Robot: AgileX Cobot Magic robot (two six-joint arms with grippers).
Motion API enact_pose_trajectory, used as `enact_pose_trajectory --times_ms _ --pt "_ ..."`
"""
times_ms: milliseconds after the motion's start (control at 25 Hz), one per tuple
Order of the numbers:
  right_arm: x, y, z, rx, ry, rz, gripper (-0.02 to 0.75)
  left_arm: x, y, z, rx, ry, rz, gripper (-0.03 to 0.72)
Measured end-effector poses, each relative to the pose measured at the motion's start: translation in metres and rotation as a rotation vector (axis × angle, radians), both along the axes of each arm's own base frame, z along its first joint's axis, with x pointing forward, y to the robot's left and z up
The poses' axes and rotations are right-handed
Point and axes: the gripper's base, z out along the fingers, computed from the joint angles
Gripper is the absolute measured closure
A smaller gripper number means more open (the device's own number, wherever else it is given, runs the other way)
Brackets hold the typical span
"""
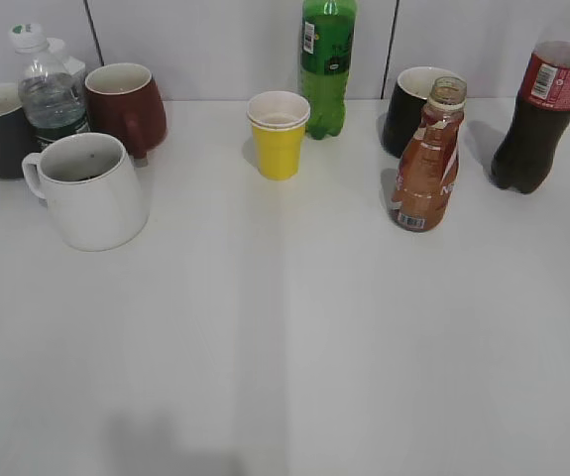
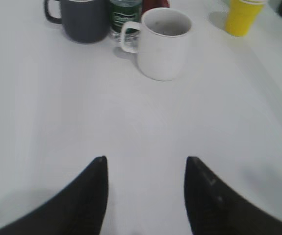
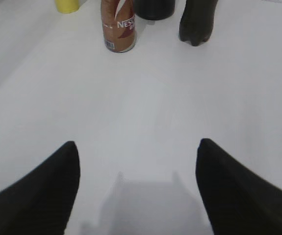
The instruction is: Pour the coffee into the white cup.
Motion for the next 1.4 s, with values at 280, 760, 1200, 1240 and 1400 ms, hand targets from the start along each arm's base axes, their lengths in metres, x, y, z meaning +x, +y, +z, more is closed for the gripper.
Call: enact_pose_trajectory --times_ms 280,760,1200,1240,1400 --pt "-0.0024 0.0004 0.0 0.0 0.0 -0.183 0.167 -0.0071 0.0004 -0.0004 -0.004 -0.044 0.066 0.301" --pt "-0.0046 0.0011 0.0 0.0 0.0 -0.364 0.167 -0.0071 0.0001 -0.0012 -0.004 -0.044 0.106 0.301" --pt "-0.0048 0.0012 0.0 0.0 0.0 -0.377 0.167 -0.0072 0.0 -0.0014 -0.003 -0.042 0.113 0.301" --pt "-0.0048 0.0012 0.0 0.0 0.0 -0.377 0.167 -0.0072 0.0 -0.0014 -0.003 -0.042 0.113 0.301" --pt "-0.0048 0.0012 0.0 0.0 0.0 -0.377 0.167 -0.0072 0.0 -0.0014 -0.003 -0.042 0.113 0.301"
